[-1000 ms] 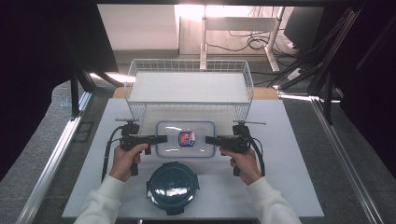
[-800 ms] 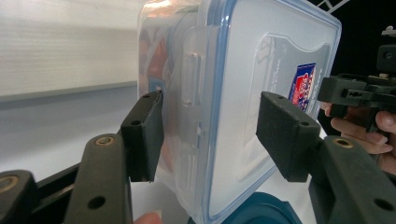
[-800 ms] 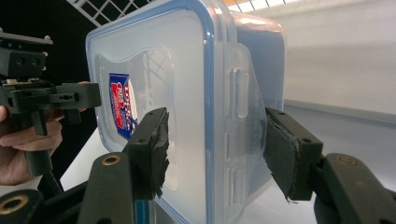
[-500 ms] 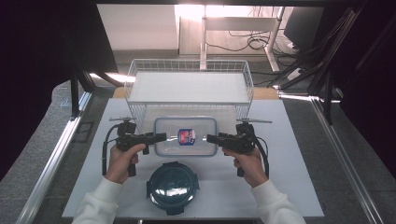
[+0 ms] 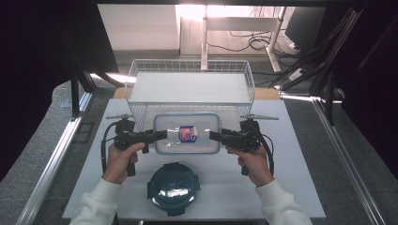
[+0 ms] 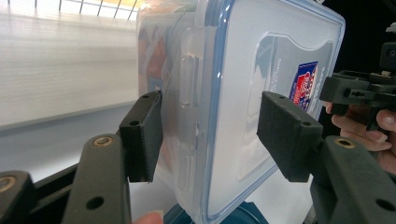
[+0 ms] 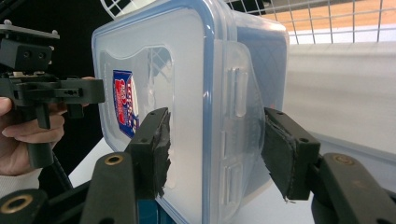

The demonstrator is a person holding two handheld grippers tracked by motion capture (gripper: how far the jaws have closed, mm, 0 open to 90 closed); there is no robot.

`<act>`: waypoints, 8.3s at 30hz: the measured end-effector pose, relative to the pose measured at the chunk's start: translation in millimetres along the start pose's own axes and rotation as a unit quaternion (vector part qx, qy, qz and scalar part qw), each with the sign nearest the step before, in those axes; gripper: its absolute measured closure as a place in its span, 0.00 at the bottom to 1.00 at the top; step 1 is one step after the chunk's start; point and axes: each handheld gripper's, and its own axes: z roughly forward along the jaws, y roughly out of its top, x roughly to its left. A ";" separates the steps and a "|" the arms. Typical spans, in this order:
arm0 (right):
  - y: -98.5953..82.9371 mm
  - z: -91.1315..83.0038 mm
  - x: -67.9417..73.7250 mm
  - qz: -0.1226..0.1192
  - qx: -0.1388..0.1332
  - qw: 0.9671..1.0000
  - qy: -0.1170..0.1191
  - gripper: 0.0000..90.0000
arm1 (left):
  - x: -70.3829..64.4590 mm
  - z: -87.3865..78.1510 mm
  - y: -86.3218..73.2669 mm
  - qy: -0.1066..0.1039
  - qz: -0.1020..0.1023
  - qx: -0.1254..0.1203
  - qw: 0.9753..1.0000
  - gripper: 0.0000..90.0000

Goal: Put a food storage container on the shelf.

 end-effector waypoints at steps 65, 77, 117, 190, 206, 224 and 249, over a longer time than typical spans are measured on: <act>108.0 -21.4 13.5 -0.034 -0.031 0.999 0.011 0.50 | -35.8 -15.6 111.1 0.002 0.040 -0.031 0.999 0.46; 128.1 -17.7 5.3 -0.033 -0.028 0.999 0.012 0.50 | -32.8 -9.0 131.8 -0.001 0.039 -0.031 0.999 0.47; 163.2 10.7 -26.9 0.001 0.008 1.000 0.008 0.50 | -1.9 21.1 166.1 -0.003 0.006 0.004 1.000 0.47; 188.0 46.6 -25.5 0.173 -0.001 0.980 -0.103 0.13 | 19.1 41.6 176.9 0.032 -0.052 -0.052 0.997 0.25; 132.9 -12.9 -4.3 -0.015 -0.033 0.997 -0.073 0.17 | -0.9 -10.3 107.6 0.037 0.084 -0.059 0.994 0.24; 20.3 -50.9 -14.7 -0.089 -0.033 0.994 -0.050 0.21 | 6.2 -23.4 2.4 0.073 0.136 0.005 0.988 0.24; -50.3 -52.3 -29.4 -0.118 0.018 0.991 -0.064 0.22 | 11.1 -28.2 -64.3 0.111 0.128 0.048 0.984 0.25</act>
